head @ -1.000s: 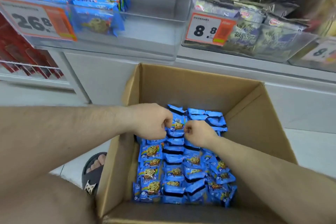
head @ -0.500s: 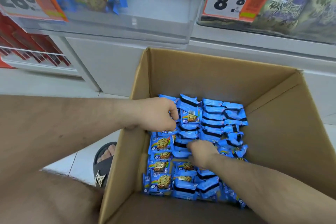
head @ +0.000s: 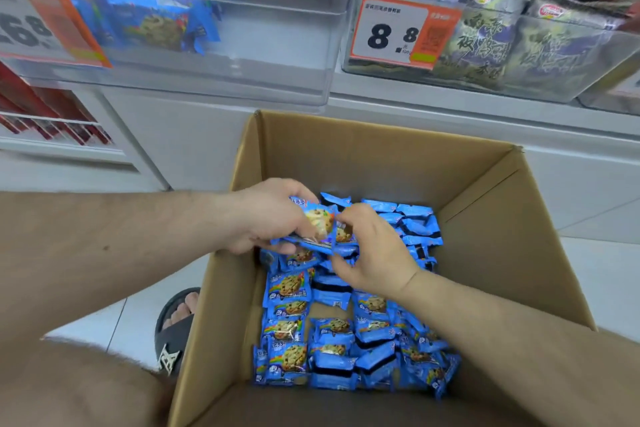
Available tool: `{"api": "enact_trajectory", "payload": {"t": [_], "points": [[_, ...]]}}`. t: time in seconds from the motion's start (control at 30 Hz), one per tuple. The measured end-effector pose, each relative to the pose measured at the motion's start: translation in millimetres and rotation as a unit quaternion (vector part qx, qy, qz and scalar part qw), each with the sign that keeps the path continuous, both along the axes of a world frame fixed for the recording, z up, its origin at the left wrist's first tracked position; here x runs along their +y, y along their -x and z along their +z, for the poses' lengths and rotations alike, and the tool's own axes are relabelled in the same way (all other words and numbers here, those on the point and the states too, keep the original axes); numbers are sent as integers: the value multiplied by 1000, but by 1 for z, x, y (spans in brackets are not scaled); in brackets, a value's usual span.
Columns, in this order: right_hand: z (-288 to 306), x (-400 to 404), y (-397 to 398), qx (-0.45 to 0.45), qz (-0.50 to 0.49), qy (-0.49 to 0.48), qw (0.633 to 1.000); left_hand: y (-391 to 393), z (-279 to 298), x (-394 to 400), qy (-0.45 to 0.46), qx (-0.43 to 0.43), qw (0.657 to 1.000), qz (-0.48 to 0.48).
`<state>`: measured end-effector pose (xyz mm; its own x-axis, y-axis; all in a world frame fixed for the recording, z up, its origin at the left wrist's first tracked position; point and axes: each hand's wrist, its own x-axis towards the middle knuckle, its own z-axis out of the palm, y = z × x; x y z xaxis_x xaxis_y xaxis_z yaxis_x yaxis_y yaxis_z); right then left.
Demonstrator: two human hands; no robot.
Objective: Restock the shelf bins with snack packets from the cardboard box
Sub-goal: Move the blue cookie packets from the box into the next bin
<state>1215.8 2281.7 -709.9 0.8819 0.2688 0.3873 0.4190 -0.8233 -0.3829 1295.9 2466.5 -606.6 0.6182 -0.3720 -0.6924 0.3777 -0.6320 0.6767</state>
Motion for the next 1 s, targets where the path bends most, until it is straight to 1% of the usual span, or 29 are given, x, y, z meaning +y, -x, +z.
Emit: {"api": "enact_trajectory", "payload": {"t": [0.03,0.07,0.1,0.13,0.17,0.2,0.23,0.27,0.3,0.37,0.53,0.6,0.67,0.7,0.73,0.77,0.83,0.87,0.9,0.93,1.0], "points": [[-11,-14,-2,86,-25,44,995,-2,-3,2,-15,-41,999,-20],[-23,-29,-1,182,-54,100,977,-3,-4,3,-25,-68,997,-38],[-34,-41,1,283,-75,153,944,-4,-5,4,-31,-79,995,-57],[-45,-50,6,380,-81,193,901,-5,-5,4,-32,-84,993,-71],[-57,-56,11,463,-77,219,855,-5,-5,4,-33,-87,992,-83],[-67,-57,17,525,-71,236,815,-5,-4,3,-34,-89,991,-92],[-77,-56,21,566,-71,252,782,-5,-4,3,-38,-89,990,-102],[-86,-53,24,590,-73,269,758,-6,-6,3,-42,-89,989,-108],[-93,-51,26,601,-74,286,742,-7,-7,3,-45,-85,989,-113],[-103,-44,29,608,-76,300,731,-8,-11,3,-49,-74,988,-123],[-118,-27,36,591,-36,314,742,-10,-16,8,-53,-73,986,-138],[-116,-25,37,583,-39,326,744,-10,-15,10,-47,-72,987,-133],[-107,-27,34,560,-81,314,763,-11,-10,11,-32,-81,988,-130],[-99,-29,32,539,-111,289,784,-12,-7,12,-22,-88,988,-129],[-87,-30,29,505,-139,254,813,-13,-2,13,-10,-98,987,-126],[-73,-30,26,454,-164,209,850,-15,2,16,2,-109,987,-120],[-41,-27,20,308,-195,98,926,-18,12,23,30,-128,987,-96],[-23,-25,16,226,-198,52,952,-19,17,26,44,-134,987,-81],[-5,-24,12,140,-197,15,970,-20,22,29,58,-139,986,-70],[16,-21,7,66,-195,-17,978,-21,28,32,73,-143,985,-63],[61,-10,0,-19,-167,-50,985,-21,38,37,107,-145,982,-55]]}}
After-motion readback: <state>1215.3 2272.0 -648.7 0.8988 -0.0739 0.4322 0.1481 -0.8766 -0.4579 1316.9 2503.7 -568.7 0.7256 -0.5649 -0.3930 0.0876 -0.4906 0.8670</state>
